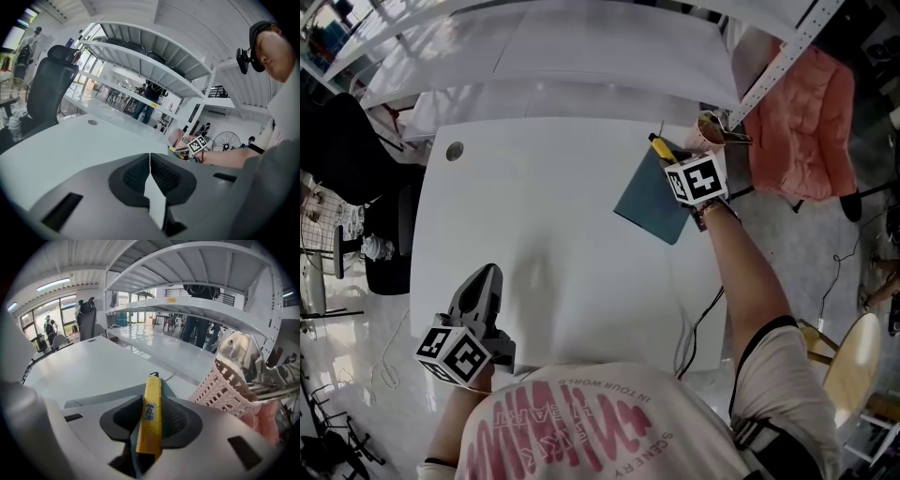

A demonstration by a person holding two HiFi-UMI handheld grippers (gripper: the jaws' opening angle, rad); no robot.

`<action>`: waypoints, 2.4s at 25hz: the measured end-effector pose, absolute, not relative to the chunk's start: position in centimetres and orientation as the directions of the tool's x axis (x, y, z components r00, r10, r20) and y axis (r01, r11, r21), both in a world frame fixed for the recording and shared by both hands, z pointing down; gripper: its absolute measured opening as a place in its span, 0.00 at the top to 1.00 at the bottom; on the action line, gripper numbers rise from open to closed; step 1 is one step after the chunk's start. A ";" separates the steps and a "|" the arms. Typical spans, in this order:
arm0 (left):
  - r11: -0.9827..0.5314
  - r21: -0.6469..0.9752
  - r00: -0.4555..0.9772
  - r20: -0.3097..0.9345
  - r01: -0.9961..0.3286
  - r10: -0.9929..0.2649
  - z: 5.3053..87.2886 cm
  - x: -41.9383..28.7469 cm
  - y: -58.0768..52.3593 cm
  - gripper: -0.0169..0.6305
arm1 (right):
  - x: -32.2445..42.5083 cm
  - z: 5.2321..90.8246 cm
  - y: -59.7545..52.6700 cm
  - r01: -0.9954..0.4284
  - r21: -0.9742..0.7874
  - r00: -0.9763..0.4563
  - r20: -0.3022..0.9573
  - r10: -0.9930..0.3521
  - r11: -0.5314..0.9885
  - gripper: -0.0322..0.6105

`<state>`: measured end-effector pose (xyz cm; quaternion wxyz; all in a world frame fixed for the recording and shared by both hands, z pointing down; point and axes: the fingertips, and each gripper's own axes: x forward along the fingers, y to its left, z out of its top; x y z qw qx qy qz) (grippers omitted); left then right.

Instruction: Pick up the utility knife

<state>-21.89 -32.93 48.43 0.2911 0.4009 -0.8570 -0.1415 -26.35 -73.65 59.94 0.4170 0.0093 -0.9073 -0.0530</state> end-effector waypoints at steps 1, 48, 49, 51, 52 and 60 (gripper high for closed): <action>0.640 0.474 -0.510 0.387 -0.604 -0.768 48.3 -21.9 -32.6 0.93 | -26.1 59.7 -73.6 0.017 0.111 -0.654 0.753 -0.073 0.994 0.73; 0.152 0.408 -0.159 0.016 -0.900 -0.987 35.3 -20.3 -25.0 0.93 | -6.1 33.3 -47.0 -0.499 -0.240 -0.863 0.047 -0.504 0.833 0.73; 0.145 0.405 -0.154 0.011 -0.903 -0.988 35.3 -20.2 -24.9 0.93 | -5.6 33.2 -46.5 -0.503 -0.250 -0.859 0.038 -0.510 0.828 0.73; 0.135 0.401 -0.144 0.006 -0.906 -0.990 35.2 -19.7 -24.7 0.93 | -4.6 33.4 -45.7 -0.509 -0.277 -0.853 0.031 -0.522 0.815 0.74; 0.130 0.400 -0.140 0.005 -0.907 -0.990 35.2 -19.4 -24.6 0.93 | -4.2 33.6 -45.4 -0.509 -0.294 -0.851 0.032 -0.524 0.809 0.74; 0.081 0.400 -0.087 0.005 -0.913 -0.996 35.9 -17.0 -23.3 0.93 | -1.1 36.4 -41.7 -0.536 -0.333 -0.835 0.075 -0.545 0.776 0.73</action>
